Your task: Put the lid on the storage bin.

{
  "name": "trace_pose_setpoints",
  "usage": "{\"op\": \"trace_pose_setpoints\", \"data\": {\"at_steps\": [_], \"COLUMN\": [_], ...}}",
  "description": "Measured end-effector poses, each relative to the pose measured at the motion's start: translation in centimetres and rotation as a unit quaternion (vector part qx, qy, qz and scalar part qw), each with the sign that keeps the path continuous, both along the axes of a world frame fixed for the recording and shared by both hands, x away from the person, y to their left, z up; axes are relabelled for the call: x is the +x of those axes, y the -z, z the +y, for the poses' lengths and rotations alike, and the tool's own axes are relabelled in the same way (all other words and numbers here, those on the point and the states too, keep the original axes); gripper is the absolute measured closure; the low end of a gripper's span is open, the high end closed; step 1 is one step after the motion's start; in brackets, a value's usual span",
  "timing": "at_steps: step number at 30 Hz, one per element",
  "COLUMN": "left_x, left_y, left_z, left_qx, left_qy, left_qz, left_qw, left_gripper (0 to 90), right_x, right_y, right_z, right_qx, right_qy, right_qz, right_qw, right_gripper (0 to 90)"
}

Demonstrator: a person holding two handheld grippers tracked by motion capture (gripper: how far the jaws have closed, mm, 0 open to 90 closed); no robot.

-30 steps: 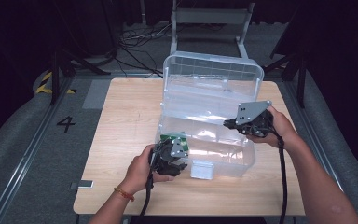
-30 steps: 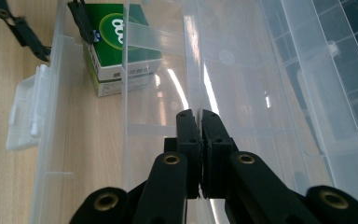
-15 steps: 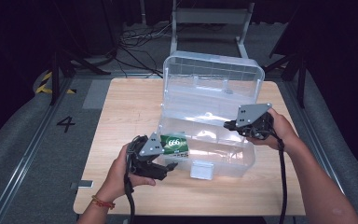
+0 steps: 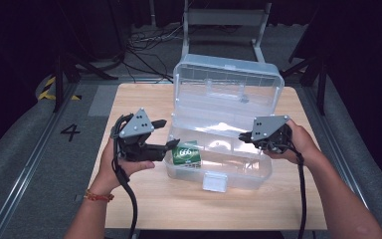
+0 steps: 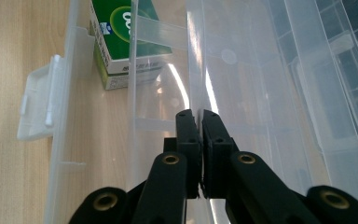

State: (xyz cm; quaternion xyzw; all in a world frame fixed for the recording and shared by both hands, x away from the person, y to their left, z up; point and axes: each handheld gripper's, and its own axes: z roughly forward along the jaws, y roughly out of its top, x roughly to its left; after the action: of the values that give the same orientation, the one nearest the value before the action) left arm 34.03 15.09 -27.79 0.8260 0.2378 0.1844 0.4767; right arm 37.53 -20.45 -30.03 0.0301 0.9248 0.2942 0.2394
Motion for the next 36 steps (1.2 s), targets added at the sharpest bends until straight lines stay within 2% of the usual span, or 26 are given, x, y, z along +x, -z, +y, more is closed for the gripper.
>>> {"op": "trace_pose_setpoints", "data": {"at_steps": [1,5,7,11,17,18,20,23,26,28,32,36], "left_x": [0.4,1.4,2.1,3.2,4.7,5.0,5.4,5.9,6.3,6.5,6.8,7.0], "left_y": [-0.2,-0.9,-1.1,-1.3,-1.2,-1.1,-1.1,-1.1,-1.0,-0.8,-0.7,-0.6], "left_z": [-0.1,-1.0,-1.5,-2.0,-2.5,-2.5,-2.4,-2.0,-1.9,-1.8,-1.6,-1.9], "left_qx": [-0.004,0.011,0.021,0.026,0.021,0.018,0.027,0.017,0.022,0.021,0.024,0.034], "left_qy": [-0.002,-0.007,-0.018,-0.029,-0.039,-0.035,-0.030,-0.034,-0.041,-0.043,-0.047,-0.054], "left_qz": [0.001,-0.003,-0.002,-0.001,0.001,0.005,0.004,0.005,0.006,0.010,0.008,0.013], "left_qw": [1.0000,0.9999,0.9996,0.9992,0.9990,0.9992,0.9992,0.9993,0.9989,0.9988,0.9985,0.9979], "left_gripper": [37.0,43.1,45.1,47.2,51.4,54.2,62.1,69.9,74.4,80.8,87.5,89.4], "right_x": [-0.1,-0.3,-0.5,-0.6,-1.1,-1.2,-1.3,-1.4,-1.7,-1.7,-2.0,-2.3], "right_y": [0.0,0.1,0.2,0.3,0.6,0.7,0.8,0.8,0.9,0.9,1.2,1.4], "right_z": [0.0,0.0,0.0,-0.1,0.0,0.0,-0.1,-0.1,0.1,0.1,0.1,0.1], "right_qx": [-0.001,-0.001,0.002,0.002,0.004,0.006,0.009,0.005,0.001,-0.001,0.002,-0.002], "right_qy": [0.001,-0.002,-0.001,-0.004,-0.006,-0.006,-0.006,-0.004,-0.005,-0.005,-0.006,-0.011], "right_qz": [0.000,-0.003,0.000,-0.001,0.002,0.004,0.004,-0.001,-0.004,-0.005,-0.001,0.001], "right_qw": [1.0000,1.0000,1.0000,1.0000,1.0000,1.0000,0.9999,1.0000,1.0000,1.0000,1.0000,0.9999], "right_gripper": [88.0,87.8,87.6,87.6,87.2,87.1,86.9,86.7,86.3,86.3,86.4,86.3]}}
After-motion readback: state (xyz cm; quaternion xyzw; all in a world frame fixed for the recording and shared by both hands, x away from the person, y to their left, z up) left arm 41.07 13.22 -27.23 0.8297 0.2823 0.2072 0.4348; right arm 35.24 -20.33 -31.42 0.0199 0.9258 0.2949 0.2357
